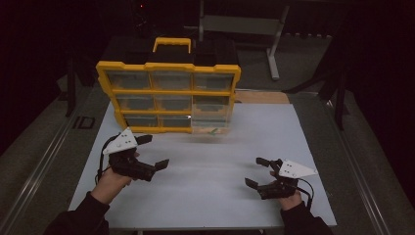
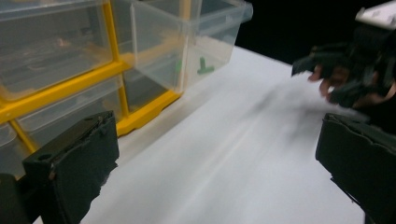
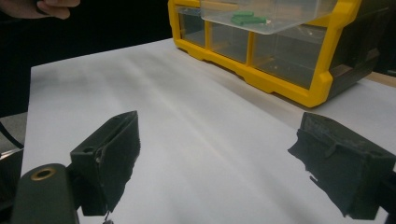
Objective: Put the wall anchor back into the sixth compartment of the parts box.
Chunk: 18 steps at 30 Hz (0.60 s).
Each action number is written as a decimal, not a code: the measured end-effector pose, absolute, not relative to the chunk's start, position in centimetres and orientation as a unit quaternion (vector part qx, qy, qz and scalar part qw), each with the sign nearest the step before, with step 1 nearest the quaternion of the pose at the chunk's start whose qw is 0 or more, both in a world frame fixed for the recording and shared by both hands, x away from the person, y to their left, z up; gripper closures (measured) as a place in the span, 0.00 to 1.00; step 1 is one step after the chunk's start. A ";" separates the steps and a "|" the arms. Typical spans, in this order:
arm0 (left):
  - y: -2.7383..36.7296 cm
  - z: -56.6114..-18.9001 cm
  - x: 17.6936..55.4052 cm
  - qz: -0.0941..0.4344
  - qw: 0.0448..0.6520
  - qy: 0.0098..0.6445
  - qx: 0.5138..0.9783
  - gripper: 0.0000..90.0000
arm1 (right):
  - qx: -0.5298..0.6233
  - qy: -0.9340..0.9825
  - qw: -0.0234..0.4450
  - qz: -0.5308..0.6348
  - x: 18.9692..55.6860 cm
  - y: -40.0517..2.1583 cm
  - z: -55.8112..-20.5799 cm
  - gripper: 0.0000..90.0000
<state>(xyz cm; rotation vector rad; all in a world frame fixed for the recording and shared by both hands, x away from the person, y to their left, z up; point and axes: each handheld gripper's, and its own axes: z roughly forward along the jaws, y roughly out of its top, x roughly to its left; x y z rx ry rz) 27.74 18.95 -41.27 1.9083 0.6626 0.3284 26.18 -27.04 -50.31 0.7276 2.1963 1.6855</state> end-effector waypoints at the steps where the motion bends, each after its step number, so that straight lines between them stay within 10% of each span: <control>1: 19.0 -41.5 27.6 0.137 0.520 0.276 0.797 0.00 | 0.252 0.760 0.139 0.583 26.2 -27.0 -50.3 0.15; 18: 21.5 -44.6 25.5 0.164 0.531 0.293 0.778 0.00 | 0.252 0.762 0.134 0.582 26.2 -26.8 -50.4 0.15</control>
